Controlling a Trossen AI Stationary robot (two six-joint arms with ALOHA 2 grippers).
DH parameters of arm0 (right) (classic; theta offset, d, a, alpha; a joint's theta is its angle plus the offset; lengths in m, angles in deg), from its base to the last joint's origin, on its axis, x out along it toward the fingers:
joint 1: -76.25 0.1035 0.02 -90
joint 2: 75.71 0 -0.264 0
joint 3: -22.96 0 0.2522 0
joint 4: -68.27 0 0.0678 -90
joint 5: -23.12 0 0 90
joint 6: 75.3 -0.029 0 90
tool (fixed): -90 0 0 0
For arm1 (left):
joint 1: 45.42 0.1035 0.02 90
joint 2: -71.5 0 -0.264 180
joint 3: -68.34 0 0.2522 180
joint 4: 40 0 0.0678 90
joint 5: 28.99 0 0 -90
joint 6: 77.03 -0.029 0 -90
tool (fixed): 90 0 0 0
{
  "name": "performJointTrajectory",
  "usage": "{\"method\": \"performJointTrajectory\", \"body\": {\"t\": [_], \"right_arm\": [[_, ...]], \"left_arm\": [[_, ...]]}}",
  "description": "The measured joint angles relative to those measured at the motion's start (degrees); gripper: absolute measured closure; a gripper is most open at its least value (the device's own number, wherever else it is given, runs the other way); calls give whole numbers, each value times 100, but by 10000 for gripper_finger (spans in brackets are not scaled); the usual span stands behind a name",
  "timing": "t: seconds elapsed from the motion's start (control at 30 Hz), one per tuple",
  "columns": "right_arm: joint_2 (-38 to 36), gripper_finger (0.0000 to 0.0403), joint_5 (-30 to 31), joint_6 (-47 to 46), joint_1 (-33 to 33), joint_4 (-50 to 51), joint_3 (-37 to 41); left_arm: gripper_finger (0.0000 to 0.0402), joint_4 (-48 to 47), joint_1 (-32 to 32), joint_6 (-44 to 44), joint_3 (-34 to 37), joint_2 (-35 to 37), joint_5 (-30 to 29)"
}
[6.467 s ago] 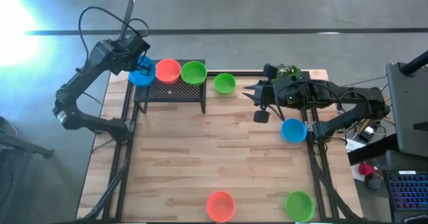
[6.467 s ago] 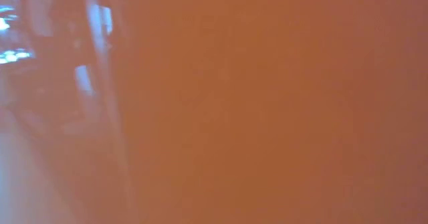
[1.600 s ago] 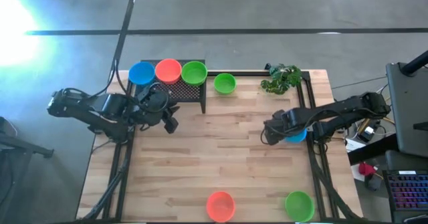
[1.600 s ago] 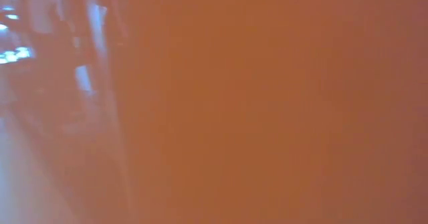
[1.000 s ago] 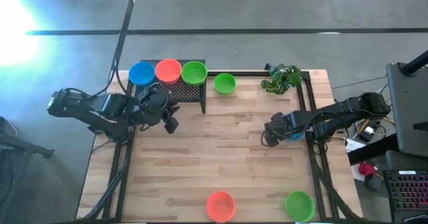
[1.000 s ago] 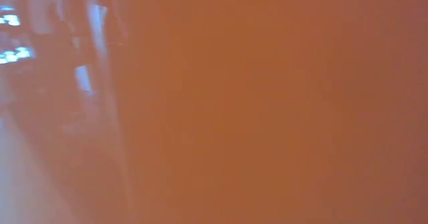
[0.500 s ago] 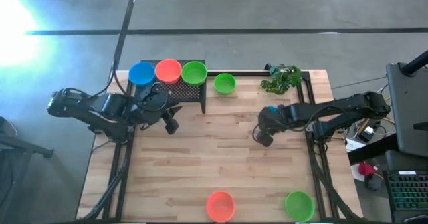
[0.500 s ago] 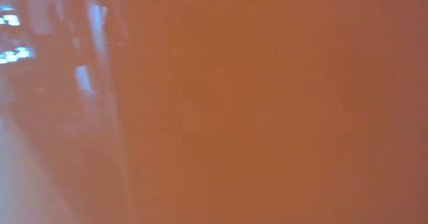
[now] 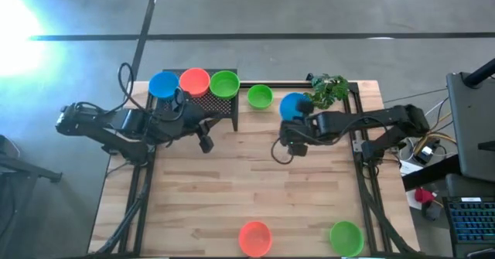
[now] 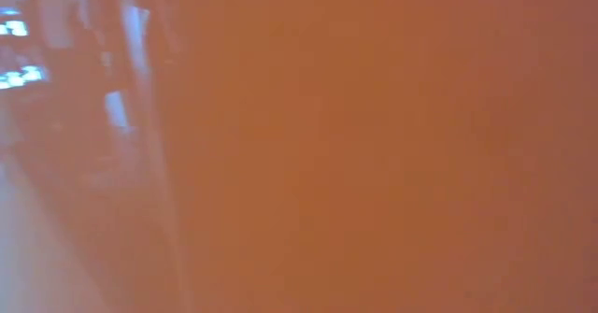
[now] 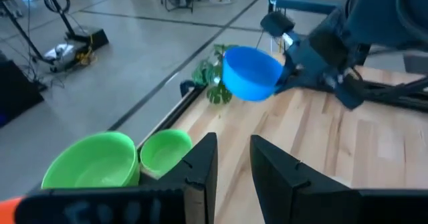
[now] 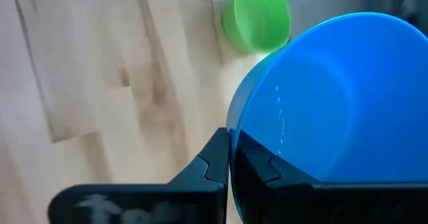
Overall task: Pick & Place Mini bowls
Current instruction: Stack the blue bowl on top of the blue bowl on the shelf
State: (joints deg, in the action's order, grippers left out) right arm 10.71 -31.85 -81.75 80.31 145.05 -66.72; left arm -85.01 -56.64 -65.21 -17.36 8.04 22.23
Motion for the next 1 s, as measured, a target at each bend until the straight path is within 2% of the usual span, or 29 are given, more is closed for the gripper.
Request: {"method": "performJointTrajectory", "body": {"t": [0.23, 0.57, 0.67, 0.77, 0.83, 1.0], "right_arm": [[582, 395, 428, 1505, 1, -84, -522], [790, 395, 574, 2477, -20, -535, -623], [765, 395, 574, 2689, -20, -660, -623], [749, 395, 572, 2866, -20, -776, -623], [749, 395, 569, 2999, -20, -875, -623], [744, 395, 529, 3376, -20, -1181, -623]], "left_arm": [[319, 293, 116, -76, 0, -142, -173], [319, 595, 487, -306, -105, -677, -332], [319, 670, 700, -14, -184, -829, -322], [319, 777, 982, 861, -245, -930, -299], [319, 780, 1182, 1376, -263, -965, -125], [319, 819, 1623, 1826, -271, -1146, 915]]}}
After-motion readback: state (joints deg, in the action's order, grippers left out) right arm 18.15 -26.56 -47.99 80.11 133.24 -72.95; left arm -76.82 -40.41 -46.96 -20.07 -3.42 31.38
